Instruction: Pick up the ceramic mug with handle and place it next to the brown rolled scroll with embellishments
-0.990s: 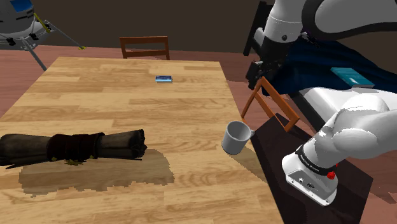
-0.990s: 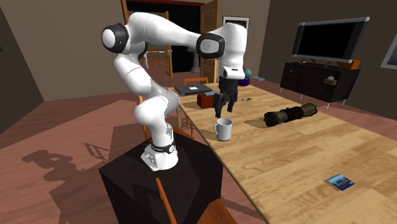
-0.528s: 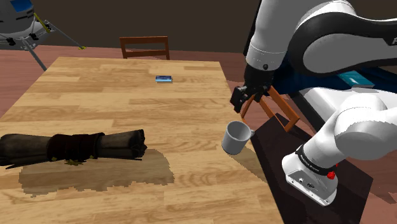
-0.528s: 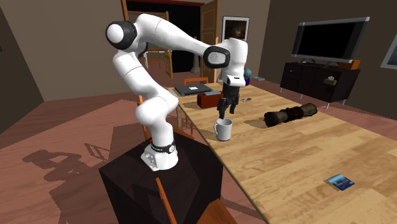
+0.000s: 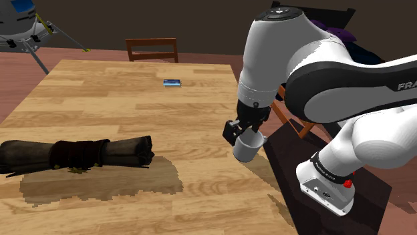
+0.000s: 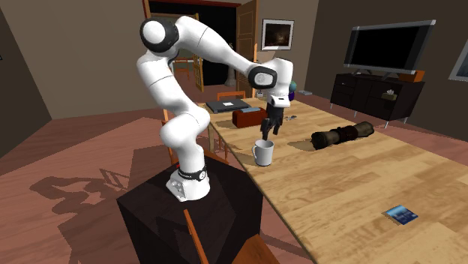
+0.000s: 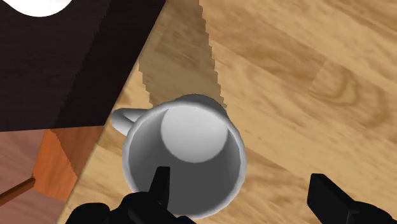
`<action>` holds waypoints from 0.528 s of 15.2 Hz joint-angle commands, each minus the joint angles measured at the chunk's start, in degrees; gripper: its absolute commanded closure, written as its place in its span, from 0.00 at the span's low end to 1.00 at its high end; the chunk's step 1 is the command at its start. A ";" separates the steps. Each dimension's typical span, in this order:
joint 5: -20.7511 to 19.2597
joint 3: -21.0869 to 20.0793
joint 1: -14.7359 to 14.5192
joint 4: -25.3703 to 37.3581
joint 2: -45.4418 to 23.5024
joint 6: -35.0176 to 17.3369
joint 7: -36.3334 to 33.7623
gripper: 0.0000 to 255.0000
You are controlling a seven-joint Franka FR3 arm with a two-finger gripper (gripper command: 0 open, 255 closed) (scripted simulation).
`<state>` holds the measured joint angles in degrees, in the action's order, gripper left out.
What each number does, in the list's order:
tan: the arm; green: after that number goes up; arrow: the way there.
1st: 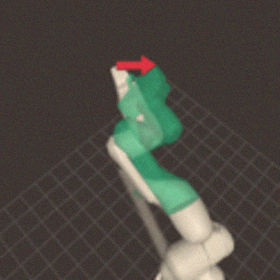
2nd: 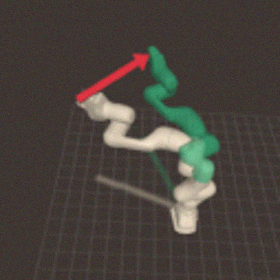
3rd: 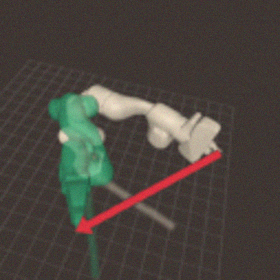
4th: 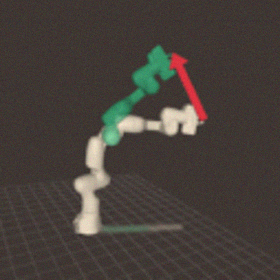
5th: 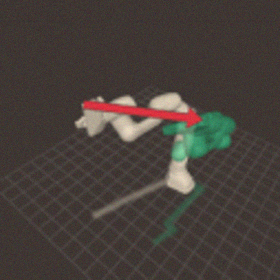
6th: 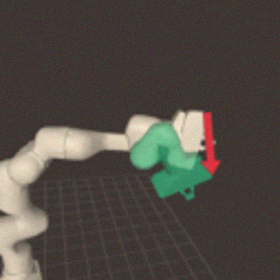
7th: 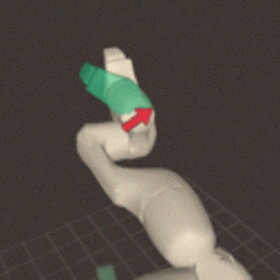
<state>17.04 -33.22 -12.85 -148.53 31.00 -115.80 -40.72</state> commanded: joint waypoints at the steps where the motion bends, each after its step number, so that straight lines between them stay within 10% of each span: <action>1: 0.34 -0.95 0.01 -1.08 -1.24 -2.33 -0.49 0.00; 8: 0.72 -2.44 0.22 -3.91 -3.65 -7.51 -0.74 0.00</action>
<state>17.70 -35.59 -12.60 -152.23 27.41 -123.01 -41.45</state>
